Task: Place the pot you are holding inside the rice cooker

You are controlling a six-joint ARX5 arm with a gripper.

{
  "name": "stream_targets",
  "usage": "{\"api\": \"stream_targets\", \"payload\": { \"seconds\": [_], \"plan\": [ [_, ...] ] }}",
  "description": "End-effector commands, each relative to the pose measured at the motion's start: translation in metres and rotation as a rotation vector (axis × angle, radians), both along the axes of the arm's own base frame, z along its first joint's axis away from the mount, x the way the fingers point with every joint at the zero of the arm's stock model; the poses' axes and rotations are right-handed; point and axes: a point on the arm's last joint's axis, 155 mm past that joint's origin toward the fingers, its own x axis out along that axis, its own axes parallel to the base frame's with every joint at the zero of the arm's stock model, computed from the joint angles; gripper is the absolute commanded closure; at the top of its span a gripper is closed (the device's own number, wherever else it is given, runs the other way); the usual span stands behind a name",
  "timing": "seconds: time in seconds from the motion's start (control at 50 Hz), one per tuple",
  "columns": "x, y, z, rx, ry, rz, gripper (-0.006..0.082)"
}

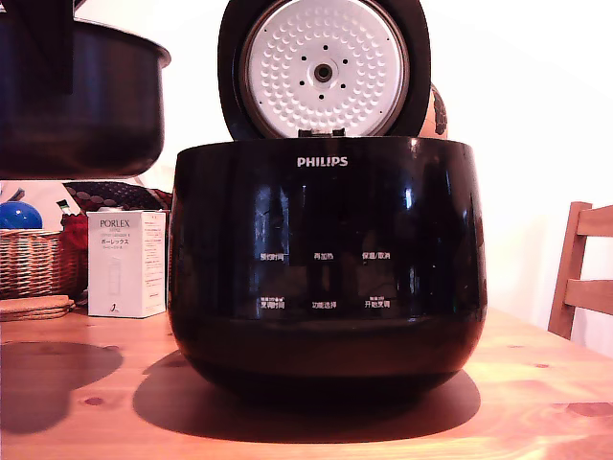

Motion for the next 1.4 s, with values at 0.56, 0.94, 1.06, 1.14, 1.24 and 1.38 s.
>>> {"api": "stream_targets", "payload": {
  "seconds": [0.56,0.94,1.06,1.14,1.24,1.38],
  "plan": [
    [0.0,-0.013,0.019,-0.036,-0.063,-0.033,0.0791],
    [-0.019,-0.054,0.044,-0.156,-0.074,-0.144,0.0791],
    [-0.027,-0.067,0.049,-0.192,-0.07,-0.186,0.0791],
    [-0.026,-0.079,0.056,-0.227,-0.095,-0.214,0.0791],
    [-0.027,-0.095,0.063,-0.277,-0.118,-0.265,0.0791],
    [-0.029,-0.115,0.071,-0.349,-0.129,-0.311,0.0791]
  ]
}}
